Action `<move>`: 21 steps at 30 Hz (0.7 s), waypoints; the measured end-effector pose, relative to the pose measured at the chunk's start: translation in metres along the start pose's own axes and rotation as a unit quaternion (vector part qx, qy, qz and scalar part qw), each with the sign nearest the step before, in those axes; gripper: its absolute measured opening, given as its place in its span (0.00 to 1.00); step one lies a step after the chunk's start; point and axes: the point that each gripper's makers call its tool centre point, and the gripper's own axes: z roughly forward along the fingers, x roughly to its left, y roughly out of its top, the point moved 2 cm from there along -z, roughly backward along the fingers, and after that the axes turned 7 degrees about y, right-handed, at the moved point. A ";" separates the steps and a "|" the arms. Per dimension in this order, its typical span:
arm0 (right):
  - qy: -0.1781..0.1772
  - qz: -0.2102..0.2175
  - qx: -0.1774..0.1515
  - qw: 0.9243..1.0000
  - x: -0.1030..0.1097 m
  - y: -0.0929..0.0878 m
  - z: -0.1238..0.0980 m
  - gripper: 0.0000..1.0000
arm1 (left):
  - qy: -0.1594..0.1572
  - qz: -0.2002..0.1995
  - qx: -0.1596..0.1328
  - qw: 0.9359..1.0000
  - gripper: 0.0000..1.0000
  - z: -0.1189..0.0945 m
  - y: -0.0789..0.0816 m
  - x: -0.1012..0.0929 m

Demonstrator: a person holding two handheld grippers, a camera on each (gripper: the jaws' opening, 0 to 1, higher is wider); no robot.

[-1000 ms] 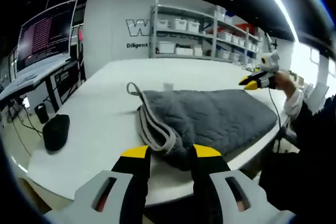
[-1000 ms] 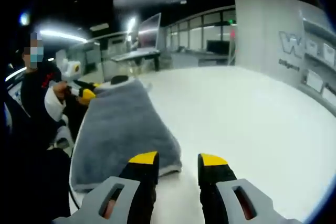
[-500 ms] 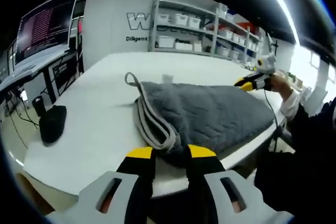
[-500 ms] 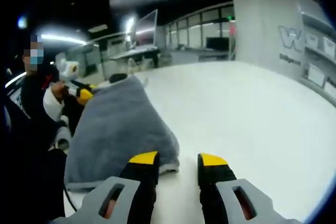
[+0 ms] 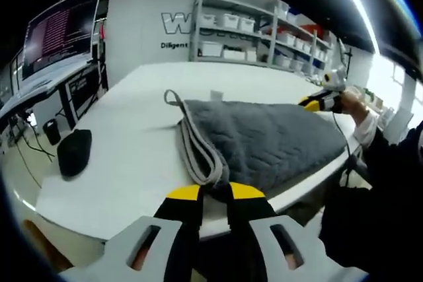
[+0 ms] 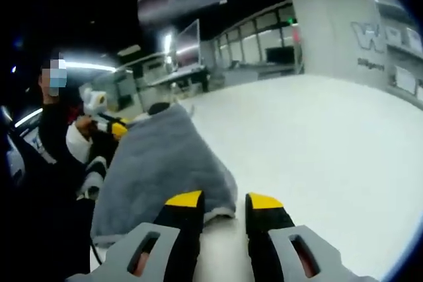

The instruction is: Open the folded towel by lifting each exposed corner and separating the folded layers until the towel lies flat within the target outline without major curled edges

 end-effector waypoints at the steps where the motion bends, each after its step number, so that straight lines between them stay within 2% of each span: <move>1: 0.002 0.002 0.000 1.000 0.000 0.000 0.000 0.20 | 0.000 0.000 -0.001 1.000 0.13 0.000 0.000 0.000; 4: 0.013 0.007 -0.003 1.000 0.004 0.001 0.001 0.12 | -0.003 -0.003 -0.007 1.000 0.12 -0.001 0.002 -0.001; 9: 0.031 0.025 -0.029 0.999 0.013 0.011 -0.002 0.04 | -0.014 -0.021 -0.028 0.999 0.10 -0.006 0.008 0.001; 12: 0.033 0.024 -0.029 0.999 0.014 0.011 0.000 0.03 | -0.018 -0.033 -0.035 0.999 0.09 -0.008 0.010 0.003; 17: 0.032 -0.010 -0.038 0.999 0.020 0.017 0.006 0.02 | -0.017 -0.034 -0.026 0.999 0.10 -0.008 0.005 0.007; 21: 0.027 0.002 -0.015 1.000 0.013 0.004 0.013 0.04 | -0.015 -0.028 -0.011 0.999 0.11 -0.004 -0.003 0.008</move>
